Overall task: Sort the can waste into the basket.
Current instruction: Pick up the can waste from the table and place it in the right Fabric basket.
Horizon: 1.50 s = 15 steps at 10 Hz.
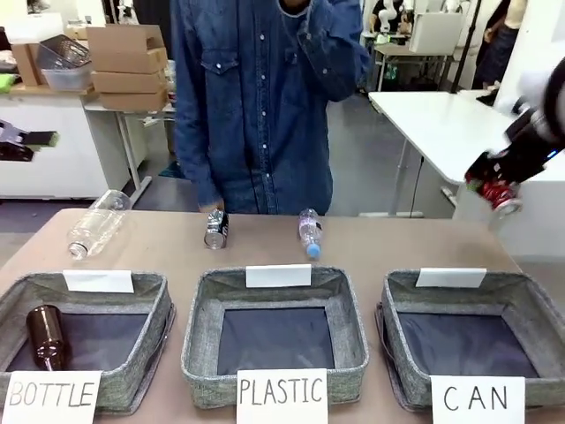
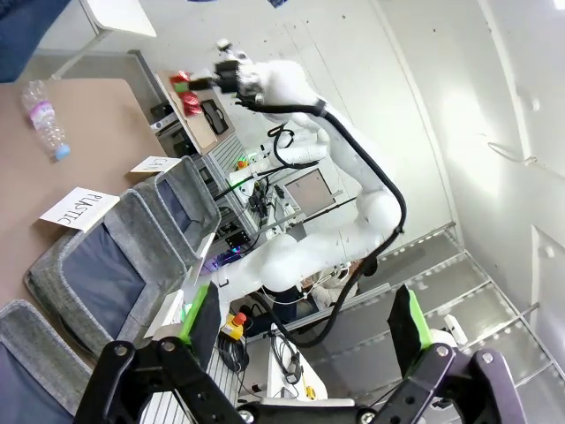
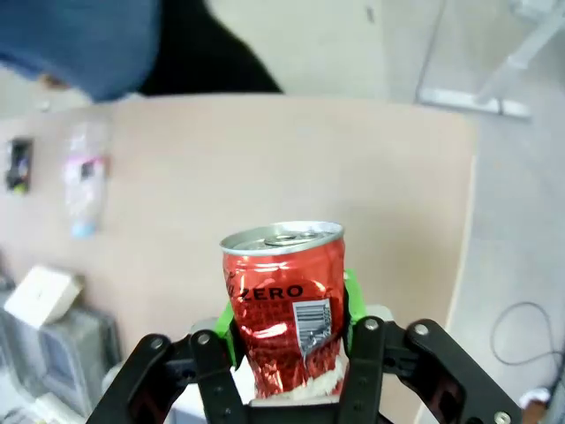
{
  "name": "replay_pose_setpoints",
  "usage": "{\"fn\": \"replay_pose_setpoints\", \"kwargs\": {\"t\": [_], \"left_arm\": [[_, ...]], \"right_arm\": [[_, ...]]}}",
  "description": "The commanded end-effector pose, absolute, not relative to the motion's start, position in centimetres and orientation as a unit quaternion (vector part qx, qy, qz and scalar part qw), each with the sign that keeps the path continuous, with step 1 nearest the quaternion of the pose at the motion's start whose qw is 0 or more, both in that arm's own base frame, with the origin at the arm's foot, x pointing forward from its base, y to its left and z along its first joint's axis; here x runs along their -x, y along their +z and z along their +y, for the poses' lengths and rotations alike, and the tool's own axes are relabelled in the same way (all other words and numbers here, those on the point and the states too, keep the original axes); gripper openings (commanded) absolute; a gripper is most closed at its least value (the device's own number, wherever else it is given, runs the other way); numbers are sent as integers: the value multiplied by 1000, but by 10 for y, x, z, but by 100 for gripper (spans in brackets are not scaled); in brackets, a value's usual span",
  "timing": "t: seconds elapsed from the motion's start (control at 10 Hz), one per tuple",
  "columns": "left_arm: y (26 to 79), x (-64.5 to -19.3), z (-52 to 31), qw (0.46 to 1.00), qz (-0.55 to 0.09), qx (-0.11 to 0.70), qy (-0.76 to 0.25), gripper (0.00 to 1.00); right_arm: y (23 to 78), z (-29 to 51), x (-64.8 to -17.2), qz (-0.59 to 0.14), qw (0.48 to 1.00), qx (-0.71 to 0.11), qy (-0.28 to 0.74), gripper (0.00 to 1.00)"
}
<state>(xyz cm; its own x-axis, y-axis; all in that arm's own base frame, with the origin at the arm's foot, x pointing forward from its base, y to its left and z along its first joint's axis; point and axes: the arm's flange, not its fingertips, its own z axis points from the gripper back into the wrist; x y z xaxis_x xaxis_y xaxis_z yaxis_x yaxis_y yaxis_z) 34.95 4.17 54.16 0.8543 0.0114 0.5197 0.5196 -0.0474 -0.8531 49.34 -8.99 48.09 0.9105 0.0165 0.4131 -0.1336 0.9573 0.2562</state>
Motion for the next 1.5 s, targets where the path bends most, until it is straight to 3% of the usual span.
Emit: {"fn": "replay_pose_setpoints", "kwargs": {"t": [0.0,0.2,0.4,1.0,1.1,1.2,1.4], "left_arm": [[543,-350,41,652,-200,704,-199,100],[543,-350,41,652,-200,704,-199,100],[543,-350,41,652,-200,704,-199,100],[543,-350,41,652,-200,704,-199,100],[543,-350,41,652,-200,704,-199,100],[543,-350,41,652,-200,704,-199,100],[543,-350,41,652,-200,704,-199,100]], "right_arm": [[501,-89,-418,-195,959,-195,66,0],[486,-62,-350,-217,943,-170,186,0],[464,-46,-309,-227,943,-145,196,0],[458,-57,-313,-241,936,-153,203,0],[458,-57,-312,-243,936,-154,204,82],[457,-57,-312,-238,937,-151,205,100],[457,-56,-313,-235,938,-146,209,100]]}}
